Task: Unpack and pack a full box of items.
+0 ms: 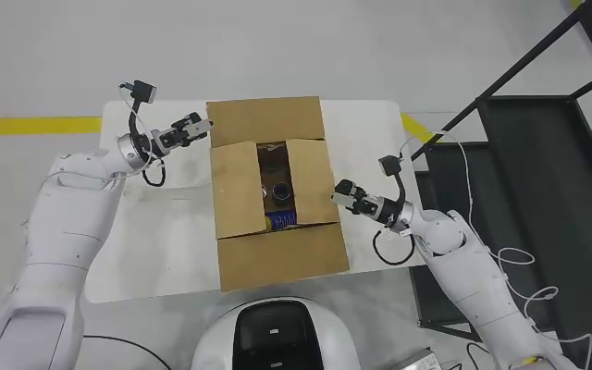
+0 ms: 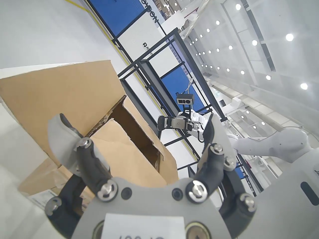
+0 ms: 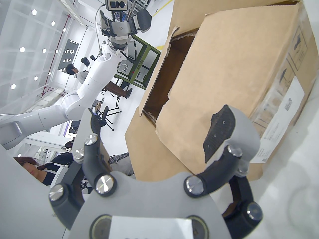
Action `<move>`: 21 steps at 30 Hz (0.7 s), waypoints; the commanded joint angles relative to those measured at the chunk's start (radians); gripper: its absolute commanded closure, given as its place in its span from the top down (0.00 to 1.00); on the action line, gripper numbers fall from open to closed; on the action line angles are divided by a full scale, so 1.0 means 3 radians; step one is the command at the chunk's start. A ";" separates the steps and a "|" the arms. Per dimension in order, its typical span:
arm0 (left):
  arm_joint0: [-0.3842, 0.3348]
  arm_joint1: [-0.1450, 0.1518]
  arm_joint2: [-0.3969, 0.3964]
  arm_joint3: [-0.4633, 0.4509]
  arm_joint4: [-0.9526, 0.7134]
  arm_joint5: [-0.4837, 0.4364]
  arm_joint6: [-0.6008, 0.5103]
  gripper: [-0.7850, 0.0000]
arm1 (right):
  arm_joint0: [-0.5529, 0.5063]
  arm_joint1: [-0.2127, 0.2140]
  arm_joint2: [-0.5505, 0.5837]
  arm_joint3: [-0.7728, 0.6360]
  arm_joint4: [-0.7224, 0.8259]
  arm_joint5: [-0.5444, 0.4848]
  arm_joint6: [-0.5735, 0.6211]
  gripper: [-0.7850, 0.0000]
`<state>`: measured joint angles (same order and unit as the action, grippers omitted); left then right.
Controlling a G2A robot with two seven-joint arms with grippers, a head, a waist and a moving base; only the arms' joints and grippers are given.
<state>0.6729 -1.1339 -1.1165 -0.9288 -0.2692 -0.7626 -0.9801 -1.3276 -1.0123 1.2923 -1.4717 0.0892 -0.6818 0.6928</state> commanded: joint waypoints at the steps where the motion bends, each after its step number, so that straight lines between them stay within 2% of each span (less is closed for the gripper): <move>1: 0.0017 0.0005 -0.0007 -0.0028 0.0082 0.0059 0.0076 1.00 | 0.0000 0.0000 0.0000 0.0000 0.0000 0.0000 0.0000 1.00; 4: 0.0039 0.0030 -0.0033 -0.0124 0.0662 0.0203 0.0468 1.00 | -0.0028 0.0003 0.0004 -0.0054 0.0105 0.0262 0.0040 1.00; 6: 0.0039 0.0029 -0.0027 -0.0143 0.1199 0.0227 0.0973 1.00 | -0.0063 0.0012 0.0052 -0.0040 0.0464 0.0497 0.0178 1.00; 9: 0.0031 -0.0027 0.0108 -0.0060 0.1635 0.0225 0.1511 1.00 | -0.0094 0.0054 0.0232 0.0044 0.0672 0.0736 0.0432 1.00; 14: -0.0218 -0.0155 0.0331 0.0489 0.1931 0.0169 0.2042 1.00 | -0.0287 0.0101 0.0469 0.0063 0.0881 0.0903 0.0610 1.00; 21: -0.0553 -0.0410 0.0620 0.1238 0.1658 -0.0011 0.2167 1.00 | -0.0533 0.0133 0.0580 -0.0004 0.1020 0.1193 0.0817 1.00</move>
<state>0.5185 -1.2451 -0.9428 -0.5872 0.2416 -0.7606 -0.3281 -1.4798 -0.9736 1.4624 -1.4705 0.3942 -0.3338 0.9316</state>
